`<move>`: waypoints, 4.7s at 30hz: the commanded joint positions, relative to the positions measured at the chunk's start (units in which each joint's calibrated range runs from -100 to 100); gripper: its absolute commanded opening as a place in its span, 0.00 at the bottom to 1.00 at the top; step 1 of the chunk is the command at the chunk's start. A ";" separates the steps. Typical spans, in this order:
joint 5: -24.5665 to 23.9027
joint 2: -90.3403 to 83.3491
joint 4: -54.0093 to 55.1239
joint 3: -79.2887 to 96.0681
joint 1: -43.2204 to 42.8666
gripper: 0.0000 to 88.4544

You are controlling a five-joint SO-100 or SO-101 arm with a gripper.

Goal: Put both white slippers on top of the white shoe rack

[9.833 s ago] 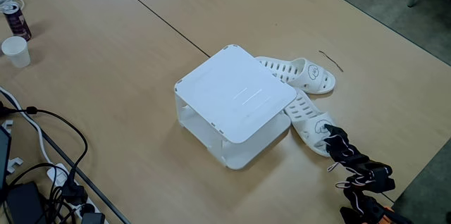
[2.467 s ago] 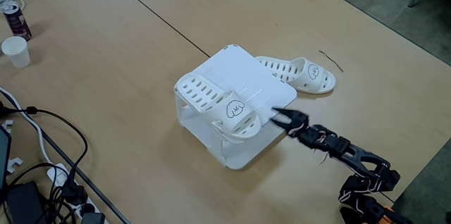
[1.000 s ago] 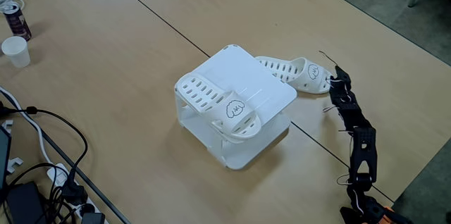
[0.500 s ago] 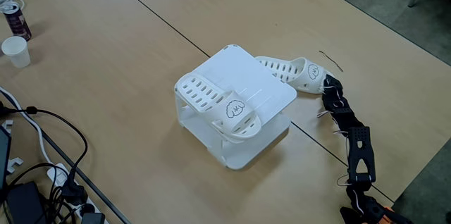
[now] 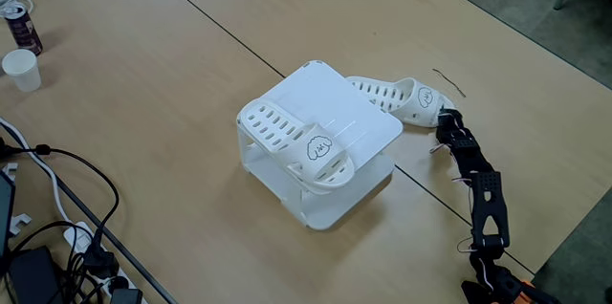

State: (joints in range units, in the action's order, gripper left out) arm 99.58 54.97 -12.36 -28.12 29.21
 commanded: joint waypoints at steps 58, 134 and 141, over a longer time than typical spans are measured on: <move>0.42 -2.84 -51.92 -39.22 -3.72 0.01; 0.42 -81.01 -1.01 81.84 -2.57 0.07; 0.42 -71.33 25.39 89.33 -2.40 0.18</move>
State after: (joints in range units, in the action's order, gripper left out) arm 99.58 -19.26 -0.17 61.37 26.82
